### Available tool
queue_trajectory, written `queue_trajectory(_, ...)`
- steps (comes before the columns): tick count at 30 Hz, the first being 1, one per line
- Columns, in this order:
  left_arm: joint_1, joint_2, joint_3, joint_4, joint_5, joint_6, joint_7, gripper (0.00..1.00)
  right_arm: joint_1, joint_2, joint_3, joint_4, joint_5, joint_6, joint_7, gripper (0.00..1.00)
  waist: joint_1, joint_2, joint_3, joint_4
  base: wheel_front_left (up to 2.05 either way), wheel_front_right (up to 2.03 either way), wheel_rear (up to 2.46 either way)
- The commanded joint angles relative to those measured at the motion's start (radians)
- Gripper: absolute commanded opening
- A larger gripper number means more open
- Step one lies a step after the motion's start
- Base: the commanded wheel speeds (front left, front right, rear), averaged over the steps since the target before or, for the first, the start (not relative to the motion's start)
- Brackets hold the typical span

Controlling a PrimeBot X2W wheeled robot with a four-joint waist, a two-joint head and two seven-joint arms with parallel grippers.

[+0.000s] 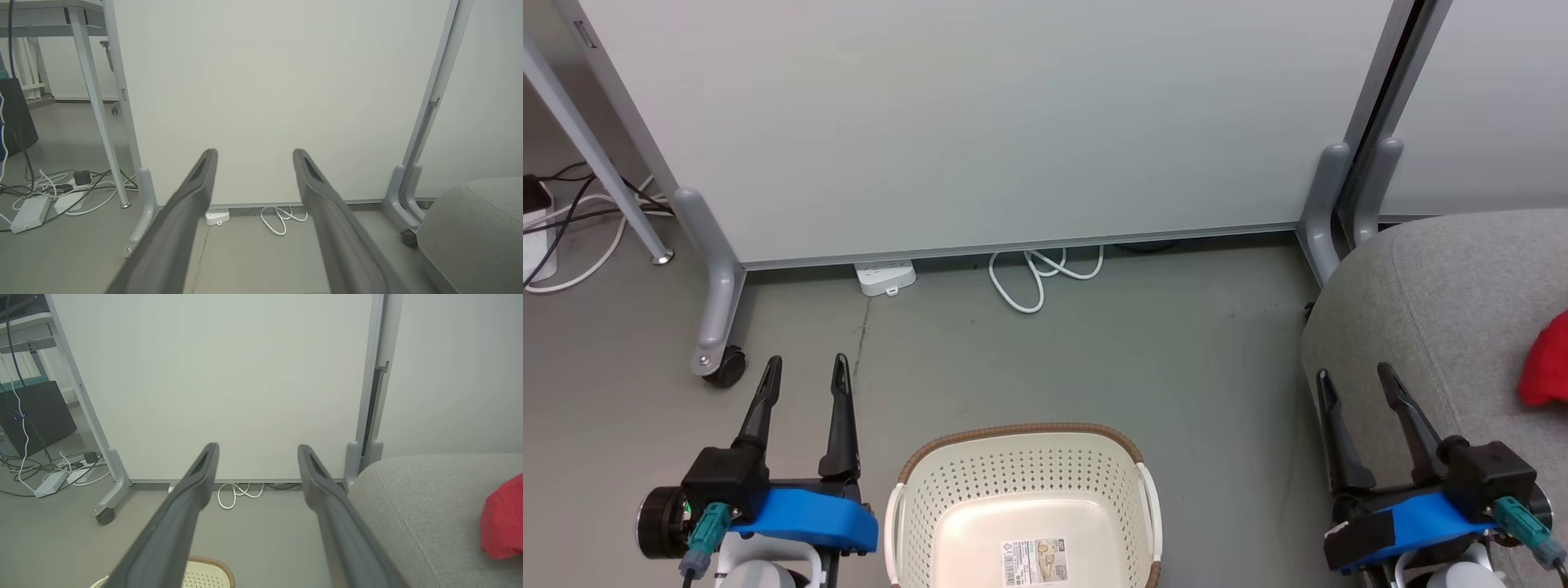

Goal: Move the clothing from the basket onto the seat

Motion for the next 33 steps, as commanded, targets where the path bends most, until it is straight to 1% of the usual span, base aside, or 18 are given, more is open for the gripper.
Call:
queue_trajectory(1,0.009,-0.001,0.006,0.005,-0.006,-0.002,-0.003,1.0,0.017,0.003,-0.004,0.006,0.002,0.0,-0.003,1.0,0.0001,-0.0001,-0.001,0.001,0.0,0.0,0.0)
queue_trajectory(19,0.007,-0.002,-0.003,0.014,-0.01,0.009,-0.003,1.0,0.007,0.007,-0.008,0.03,0.006,0.0,-0.003,1.0,0.0001,-0.0001,-0.003,0.004,0.0,0.0,0.0)
queue_trajectory(20,0.008,-0.001,-0.006,0.016,-0.01,0.007,0.0,0.0,0.009,0.005,-0.006,0.032,0.004,0.0,0.0,0.0,0.0001,-0.0001,-0.003,0.004,0.0,0.0,0.0)
queue_trajectory(25,0.038,-0.002,-0.008,0.051,-0.012,0.007,0.007,0.0,0.02,0.007,-0.005,0.067,0.006,0.0,0.007,0.0,0.0001,-0.0001,-0.003,0.004,0.0,0.0,0.0)
queue_trajectory(33,0.028,-0.002,0.015,0.049,-0.171,0.003,0.053,0.0,0.011,0.008,-0.021,0.065,0.166,0.0,0.052,0.0,0.0001,-0.0001,-0.004,-0.002,0.0,0.0,0.0)
